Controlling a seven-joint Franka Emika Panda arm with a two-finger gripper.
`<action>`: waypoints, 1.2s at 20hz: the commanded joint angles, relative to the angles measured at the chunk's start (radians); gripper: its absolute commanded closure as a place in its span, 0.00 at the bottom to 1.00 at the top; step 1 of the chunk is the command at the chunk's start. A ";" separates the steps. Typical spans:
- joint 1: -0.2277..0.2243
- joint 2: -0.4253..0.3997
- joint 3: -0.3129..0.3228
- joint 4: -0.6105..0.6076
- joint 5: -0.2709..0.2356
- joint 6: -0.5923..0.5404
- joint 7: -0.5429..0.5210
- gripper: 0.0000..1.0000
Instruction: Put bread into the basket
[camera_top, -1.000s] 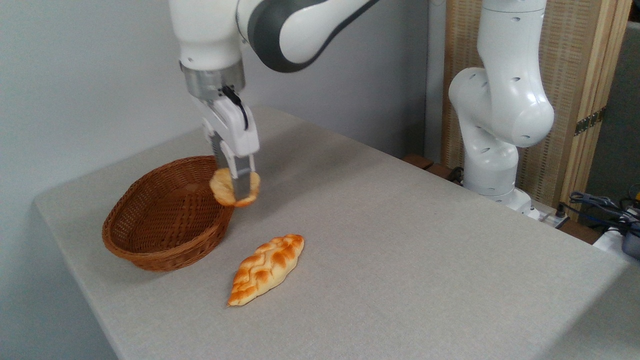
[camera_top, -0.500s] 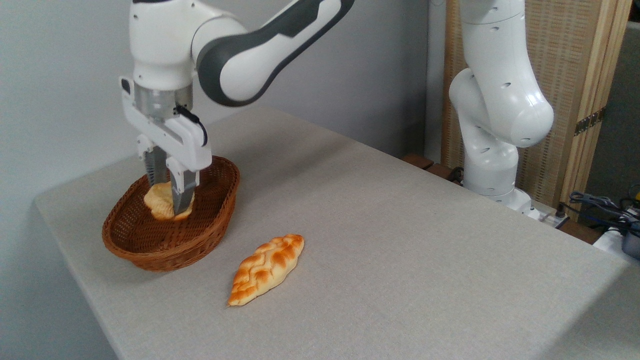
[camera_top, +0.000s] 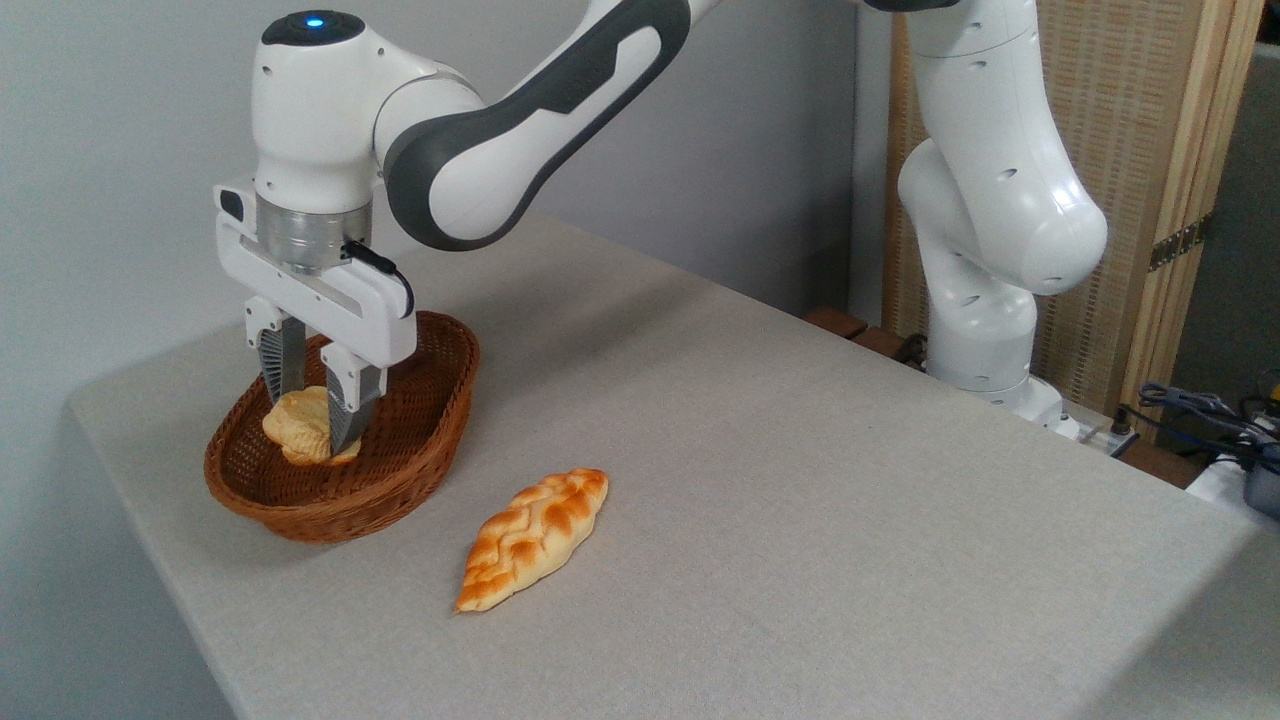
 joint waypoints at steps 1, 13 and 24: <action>-0.001 -0.003 0.001 0.010 -0.011 0.006 -0.011 0.00; 0.015 -0.154 0.069 -0.007 0.016 -0.193 0.049 0.00; 0.016 -0.392 0.243 -0.153 0.117 -0.471 0.599 0.00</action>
